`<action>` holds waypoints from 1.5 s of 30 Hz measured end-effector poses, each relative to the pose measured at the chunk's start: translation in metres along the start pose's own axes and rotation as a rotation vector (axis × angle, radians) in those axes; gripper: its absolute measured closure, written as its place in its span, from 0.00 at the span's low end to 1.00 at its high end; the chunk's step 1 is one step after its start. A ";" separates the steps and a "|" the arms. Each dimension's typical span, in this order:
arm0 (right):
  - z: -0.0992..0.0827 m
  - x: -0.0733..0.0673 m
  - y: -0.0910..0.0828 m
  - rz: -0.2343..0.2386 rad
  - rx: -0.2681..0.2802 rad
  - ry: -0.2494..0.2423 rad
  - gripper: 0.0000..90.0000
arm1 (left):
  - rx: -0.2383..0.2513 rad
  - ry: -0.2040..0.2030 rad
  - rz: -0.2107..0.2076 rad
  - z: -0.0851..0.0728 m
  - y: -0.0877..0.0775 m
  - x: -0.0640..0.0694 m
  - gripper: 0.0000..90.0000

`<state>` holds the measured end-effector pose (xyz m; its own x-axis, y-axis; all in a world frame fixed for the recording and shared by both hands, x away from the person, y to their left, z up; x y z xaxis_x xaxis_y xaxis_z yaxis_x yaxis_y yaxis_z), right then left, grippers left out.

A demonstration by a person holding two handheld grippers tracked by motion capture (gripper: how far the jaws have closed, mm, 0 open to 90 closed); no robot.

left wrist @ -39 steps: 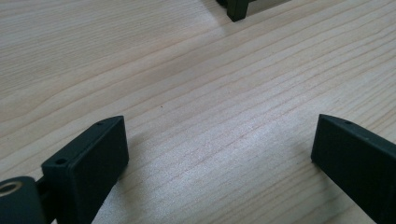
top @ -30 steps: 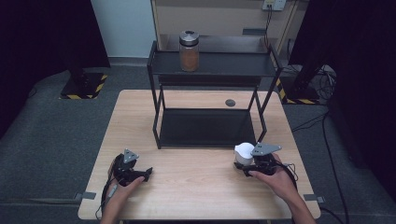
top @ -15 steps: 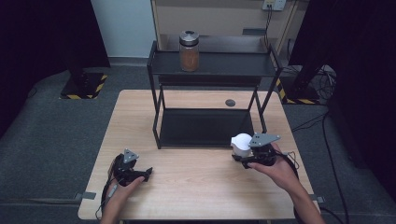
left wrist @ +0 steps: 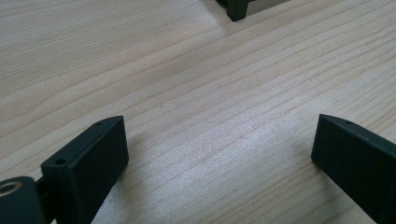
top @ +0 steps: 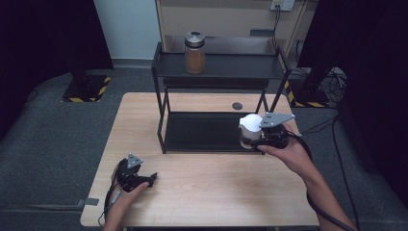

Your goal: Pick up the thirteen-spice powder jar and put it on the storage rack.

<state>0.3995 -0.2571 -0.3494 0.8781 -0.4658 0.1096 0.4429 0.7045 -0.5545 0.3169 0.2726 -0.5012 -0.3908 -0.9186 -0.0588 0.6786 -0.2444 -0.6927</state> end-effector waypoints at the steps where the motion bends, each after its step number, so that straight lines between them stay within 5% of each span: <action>1: 0.003 0.002 -0.001 -0.001 0.000 0.000 0.35 | 0.000 0.000 0.000 0.000 0.000 0.000 0.03; 29: 0.037 0.027 -0.020 0.024 0.027 0.004 0.35 | -0.011 -0.003 0.004 0.002 0.002 0.000 0.00; 45: 0.066 0.029 -0.044 0.036 0.047 -0.025 0.35 | -0.011 -0.003 0.004 0.002 0.002 0.000 0.00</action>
Point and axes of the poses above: each handheld gripper's, and its own axes: y roughly forward along the jaws, z roughly out of its top, x roughly to its right, the point moved 8 cm from there along y, roughly forward along the jaws, and after that the axes turned 5 degrees about z, right-handed, at the moved point
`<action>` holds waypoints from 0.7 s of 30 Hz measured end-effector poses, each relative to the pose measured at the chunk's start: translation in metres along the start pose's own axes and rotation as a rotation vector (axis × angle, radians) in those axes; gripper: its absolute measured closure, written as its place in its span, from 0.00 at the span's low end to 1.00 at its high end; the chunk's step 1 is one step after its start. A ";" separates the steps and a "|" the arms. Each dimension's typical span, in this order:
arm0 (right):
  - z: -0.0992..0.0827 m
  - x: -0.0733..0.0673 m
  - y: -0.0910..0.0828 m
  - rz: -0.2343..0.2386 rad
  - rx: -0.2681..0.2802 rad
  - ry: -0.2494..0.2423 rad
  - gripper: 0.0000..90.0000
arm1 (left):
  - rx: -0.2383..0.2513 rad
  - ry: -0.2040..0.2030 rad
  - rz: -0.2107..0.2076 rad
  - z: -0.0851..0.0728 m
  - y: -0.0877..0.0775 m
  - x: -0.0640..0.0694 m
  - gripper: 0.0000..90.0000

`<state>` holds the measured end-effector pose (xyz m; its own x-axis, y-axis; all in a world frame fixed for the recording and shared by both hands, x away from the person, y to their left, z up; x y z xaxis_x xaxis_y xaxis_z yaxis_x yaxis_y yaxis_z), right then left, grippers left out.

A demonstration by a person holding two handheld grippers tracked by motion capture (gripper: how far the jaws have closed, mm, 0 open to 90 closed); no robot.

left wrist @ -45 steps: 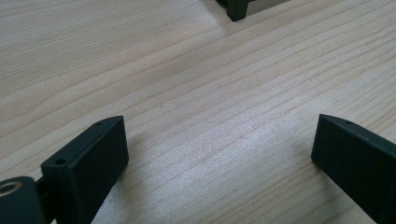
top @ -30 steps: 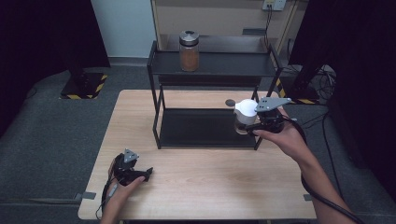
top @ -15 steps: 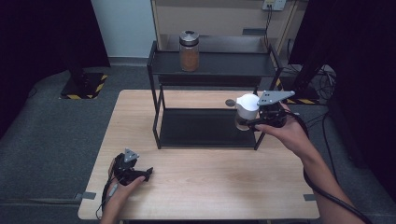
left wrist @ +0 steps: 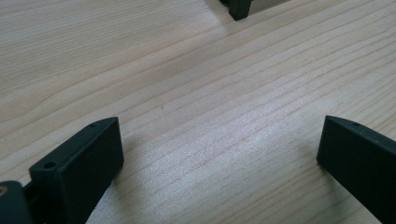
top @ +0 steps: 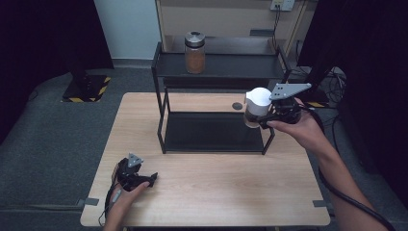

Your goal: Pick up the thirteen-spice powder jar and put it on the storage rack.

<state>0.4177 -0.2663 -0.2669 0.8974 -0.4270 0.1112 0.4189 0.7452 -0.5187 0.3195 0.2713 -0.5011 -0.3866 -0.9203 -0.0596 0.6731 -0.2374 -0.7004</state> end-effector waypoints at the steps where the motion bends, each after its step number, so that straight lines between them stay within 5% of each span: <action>1: 0.002 0.000 -0.001 0.003 0.001 -0.004 0.35 | 0.000 0.000 0.000 0.000 0.000 0.000 0.00; 21: 0.031 0.005 -0.018 0.023 -0.009 -0.013 0.35 | 0.000 0.000 0.000 0.000 0.000 0.000 0.00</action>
Point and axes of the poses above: each handheld gripper's, and its own axes: y roughly forward along the jaws, z roughly out of its top, x roughly to its right, the point moved 8 cm from there along y, roughly forward along the jaws, and after that the axes turned 5 degrees about z, right-handed, at the moved point
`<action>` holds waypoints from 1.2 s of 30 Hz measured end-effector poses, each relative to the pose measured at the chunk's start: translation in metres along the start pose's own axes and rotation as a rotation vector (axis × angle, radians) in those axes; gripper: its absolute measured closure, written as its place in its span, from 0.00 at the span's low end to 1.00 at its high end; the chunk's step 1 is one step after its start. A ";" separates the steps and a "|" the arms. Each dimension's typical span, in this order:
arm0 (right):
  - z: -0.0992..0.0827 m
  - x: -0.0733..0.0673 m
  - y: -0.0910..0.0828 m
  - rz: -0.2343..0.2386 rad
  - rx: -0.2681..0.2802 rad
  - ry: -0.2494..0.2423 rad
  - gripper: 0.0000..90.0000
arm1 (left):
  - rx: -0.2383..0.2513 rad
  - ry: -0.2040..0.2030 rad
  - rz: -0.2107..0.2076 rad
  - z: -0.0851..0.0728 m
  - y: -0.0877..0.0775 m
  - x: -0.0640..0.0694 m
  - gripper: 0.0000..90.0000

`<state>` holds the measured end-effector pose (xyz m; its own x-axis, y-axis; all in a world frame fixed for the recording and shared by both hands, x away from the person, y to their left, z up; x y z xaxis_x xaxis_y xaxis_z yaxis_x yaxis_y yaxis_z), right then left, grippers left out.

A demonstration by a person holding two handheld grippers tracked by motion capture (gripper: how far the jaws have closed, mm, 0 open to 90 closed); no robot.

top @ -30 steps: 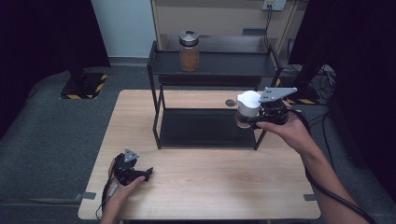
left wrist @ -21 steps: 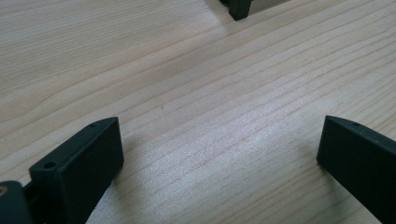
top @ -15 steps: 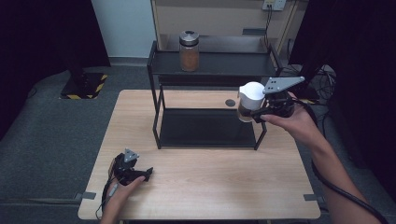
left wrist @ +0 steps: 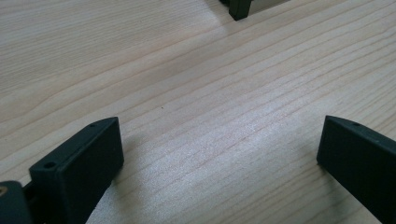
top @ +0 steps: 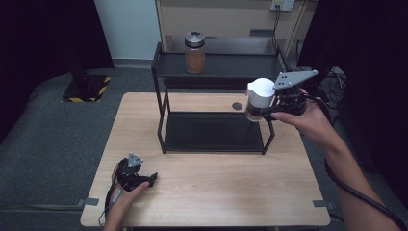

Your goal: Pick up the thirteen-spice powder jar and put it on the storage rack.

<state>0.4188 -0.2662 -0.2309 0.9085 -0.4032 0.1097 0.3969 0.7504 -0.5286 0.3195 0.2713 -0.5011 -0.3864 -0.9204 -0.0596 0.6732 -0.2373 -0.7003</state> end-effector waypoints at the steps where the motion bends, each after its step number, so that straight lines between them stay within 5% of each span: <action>1: 0.001 0.000 -0.001 -0.001 0.000 0.003 0.35 | 0.000 0.000 0.000 0.000 0.000 0.000 0.00; 36: 0.039 0.010 -0.017 0.001 0.017 0.002 0.35 | 0.000 0.000 0.000 0.000 0.000 0.000 0.00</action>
Point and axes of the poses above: each handheld gripper's, and its own axes: y roughly forward along the jaws, z roughly out of its top, x roughly to its right, the point moved 8 cm from there along y, roughly forward along the jaws, and after that the axes turned 5 degrees about z, right-handed, at the moved point
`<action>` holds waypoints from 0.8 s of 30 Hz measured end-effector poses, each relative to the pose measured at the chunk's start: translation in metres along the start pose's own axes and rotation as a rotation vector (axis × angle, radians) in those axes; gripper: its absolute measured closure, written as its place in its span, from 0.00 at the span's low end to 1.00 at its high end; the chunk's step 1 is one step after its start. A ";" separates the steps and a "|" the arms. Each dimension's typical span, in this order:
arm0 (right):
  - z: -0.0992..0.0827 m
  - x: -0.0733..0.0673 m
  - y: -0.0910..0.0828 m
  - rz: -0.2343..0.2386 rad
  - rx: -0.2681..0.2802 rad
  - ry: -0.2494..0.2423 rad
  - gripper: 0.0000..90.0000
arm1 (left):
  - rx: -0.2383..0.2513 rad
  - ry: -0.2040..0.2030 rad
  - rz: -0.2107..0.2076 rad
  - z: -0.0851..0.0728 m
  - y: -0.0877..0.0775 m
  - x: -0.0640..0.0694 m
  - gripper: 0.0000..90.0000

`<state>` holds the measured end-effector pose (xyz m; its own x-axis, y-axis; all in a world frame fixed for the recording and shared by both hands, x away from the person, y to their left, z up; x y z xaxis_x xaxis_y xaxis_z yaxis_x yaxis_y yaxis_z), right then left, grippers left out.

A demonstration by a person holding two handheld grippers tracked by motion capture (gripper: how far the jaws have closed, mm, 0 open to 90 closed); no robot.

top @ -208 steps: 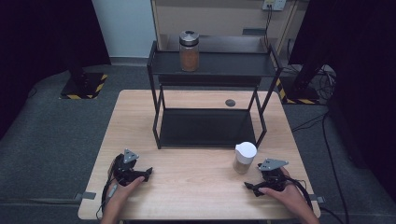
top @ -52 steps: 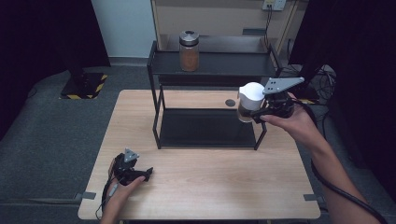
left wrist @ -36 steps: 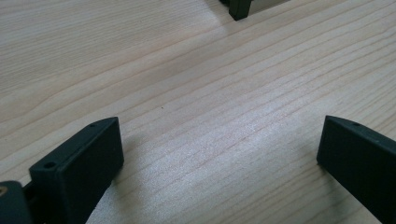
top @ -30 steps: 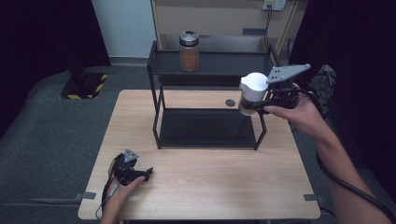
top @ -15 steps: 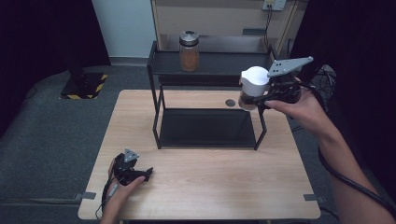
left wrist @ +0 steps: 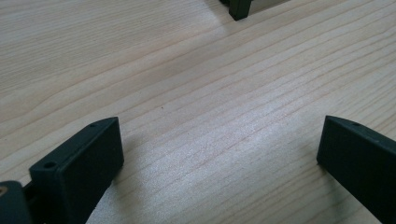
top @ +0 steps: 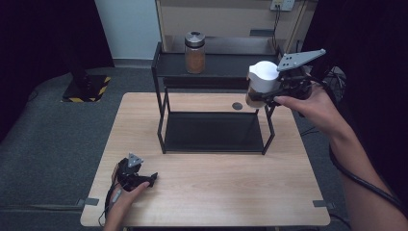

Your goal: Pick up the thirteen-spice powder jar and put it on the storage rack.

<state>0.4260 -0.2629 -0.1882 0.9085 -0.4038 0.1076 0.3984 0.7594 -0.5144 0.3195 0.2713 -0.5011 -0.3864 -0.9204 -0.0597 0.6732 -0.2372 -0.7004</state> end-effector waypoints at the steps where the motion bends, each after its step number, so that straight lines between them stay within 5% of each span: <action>1: 0.002 0.000 0.000 -0.001 -0.004 0.000 0.35 | 0.000 0.000 0.000 0.000 0.000 0.000 0.00; 24: 0.023 0.020 0.002 -0.016 -0.007 0.020 0.35 | 0.000 -0.001 0.001 0.000 0.000 0.000 0.00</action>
<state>0.4475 -0.2578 -0.1676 0.8992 -0.4262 0.0993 0.4124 0.7491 -0.5184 0.3193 0.2711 -0.5012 -0.3851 -0.9209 -0.0597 0.6738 -0.2364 -0.7000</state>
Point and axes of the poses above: each handheld gripper's, and its own axes: y roughly forward along the jaws, z roughly out of its top, x roughly to its right, the point moved 8 cm from there along y, roughly forward along the jaws, and after that the axes turned 5 degrees about z, right-handed, at the moved point
